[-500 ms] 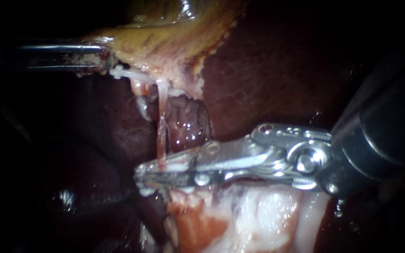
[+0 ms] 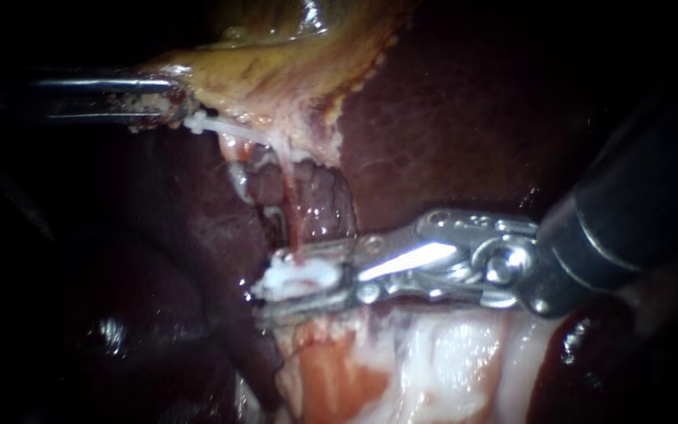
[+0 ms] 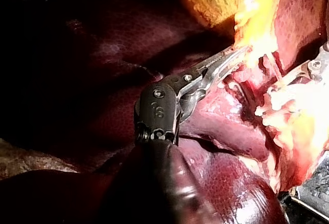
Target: Going back second clip right tube
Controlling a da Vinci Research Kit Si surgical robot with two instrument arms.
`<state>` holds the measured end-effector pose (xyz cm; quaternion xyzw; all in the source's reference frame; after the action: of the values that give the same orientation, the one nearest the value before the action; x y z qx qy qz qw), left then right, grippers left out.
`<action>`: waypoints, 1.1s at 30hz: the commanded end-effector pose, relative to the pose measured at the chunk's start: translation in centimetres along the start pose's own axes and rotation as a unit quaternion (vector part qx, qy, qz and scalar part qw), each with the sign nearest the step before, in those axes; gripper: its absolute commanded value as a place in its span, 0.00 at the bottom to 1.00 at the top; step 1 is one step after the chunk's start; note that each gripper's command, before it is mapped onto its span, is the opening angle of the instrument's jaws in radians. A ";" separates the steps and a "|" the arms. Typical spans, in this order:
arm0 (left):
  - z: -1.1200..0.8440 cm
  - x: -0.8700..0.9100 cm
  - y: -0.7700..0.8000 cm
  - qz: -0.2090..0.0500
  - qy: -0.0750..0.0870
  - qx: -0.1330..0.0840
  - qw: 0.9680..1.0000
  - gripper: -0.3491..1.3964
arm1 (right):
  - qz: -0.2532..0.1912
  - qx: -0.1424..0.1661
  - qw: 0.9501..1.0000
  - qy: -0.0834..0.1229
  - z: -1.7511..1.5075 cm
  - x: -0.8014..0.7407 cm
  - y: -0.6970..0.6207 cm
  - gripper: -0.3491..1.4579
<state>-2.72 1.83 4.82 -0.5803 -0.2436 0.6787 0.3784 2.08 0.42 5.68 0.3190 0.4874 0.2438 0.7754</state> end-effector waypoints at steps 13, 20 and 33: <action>0.01 0.00 0.02 0.000 0.000 0.001 1.000 0.00 | -0.113 -0.014 0.993 0.010 -1.03 0.03 -0.11 0.47; 0.09 -0.05 0.03 0.002 0.001 0.002 1.000 0.00 | -0.136 -0.046 0.989 0.015 -1.51 -0.14 -0.24 0.47; 0.65 -0.46 -0.16 0.016 -0.009 -0.006 1.000 0.00 | -0.137 -0.044 0.989 0.014 -1.63 -0.20 -0.24 0.47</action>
<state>-3.34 1.62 5.40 -0.5813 -0.2438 0.6885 0.3586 0.53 0.54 5.09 0.2112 0.5260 0.1602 0.8081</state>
